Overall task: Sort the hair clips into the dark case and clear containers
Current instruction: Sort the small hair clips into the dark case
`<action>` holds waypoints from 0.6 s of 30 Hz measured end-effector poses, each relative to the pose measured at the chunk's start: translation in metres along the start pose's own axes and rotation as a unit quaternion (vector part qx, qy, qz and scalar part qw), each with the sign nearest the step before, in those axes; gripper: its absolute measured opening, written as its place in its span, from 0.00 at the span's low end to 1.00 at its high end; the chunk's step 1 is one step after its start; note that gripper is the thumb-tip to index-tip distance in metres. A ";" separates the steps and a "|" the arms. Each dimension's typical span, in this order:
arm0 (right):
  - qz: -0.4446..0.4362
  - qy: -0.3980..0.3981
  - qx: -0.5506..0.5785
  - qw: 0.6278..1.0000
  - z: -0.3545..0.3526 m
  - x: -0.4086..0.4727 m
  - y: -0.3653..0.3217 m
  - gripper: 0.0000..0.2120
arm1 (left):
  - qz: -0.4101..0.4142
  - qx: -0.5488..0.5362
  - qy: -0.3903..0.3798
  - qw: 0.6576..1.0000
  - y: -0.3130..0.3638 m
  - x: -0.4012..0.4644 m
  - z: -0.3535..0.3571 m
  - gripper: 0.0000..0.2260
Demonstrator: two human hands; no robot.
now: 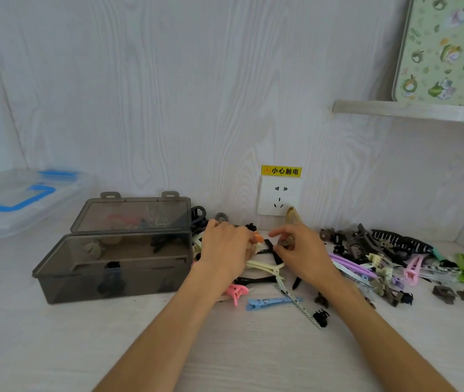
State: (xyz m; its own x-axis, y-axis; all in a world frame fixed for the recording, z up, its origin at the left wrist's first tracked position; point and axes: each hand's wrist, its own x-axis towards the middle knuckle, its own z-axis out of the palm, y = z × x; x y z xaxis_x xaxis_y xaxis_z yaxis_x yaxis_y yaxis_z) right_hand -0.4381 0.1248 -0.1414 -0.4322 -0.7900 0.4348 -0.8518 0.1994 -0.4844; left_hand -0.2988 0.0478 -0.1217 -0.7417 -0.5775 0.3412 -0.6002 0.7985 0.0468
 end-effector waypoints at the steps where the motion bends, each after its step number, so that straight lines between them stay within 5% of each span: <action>1: 0.002 0.007 0.005 1.000 0.000 0.000 0.000 0.10 | 0.002 0.002 0.011 1.000 0.000 0.000 0.000 0.09; 5: -0.001 0.027 0.038 0.999 -0.006 0.009 -0.012 0.08 | 0.007 0.007 0.043 0.999 0.001 -0.004 0.001 0.09; 10: -0.039 -0.043 -0.101 0.993 -0.002 0.046 -0.034 0.11 | -0.019 -0.065 0.069 0.995 -0.004 -0.005 -0.003 0.10; 18: -0.074 -0.191 -0.255 0.945 0.019 0.074 -0.042 0.10 | -0.081 -0.212 0.264 0.938 -0.020 -0.012 -0.035 0.08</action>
State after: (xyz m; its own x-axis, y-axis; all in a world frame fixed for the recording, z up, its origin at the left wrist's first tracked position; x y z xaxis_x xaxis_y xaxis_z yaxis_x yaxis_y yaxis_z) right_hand -0.4287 0.0465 -0.1031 -0.2418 -0.9633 0.1164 -0.9686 0.2468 0.0310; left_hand -0.2674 0.0443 -0.0934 -0.3331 -0.6215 0.7091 -0.4359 0.7683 0.4686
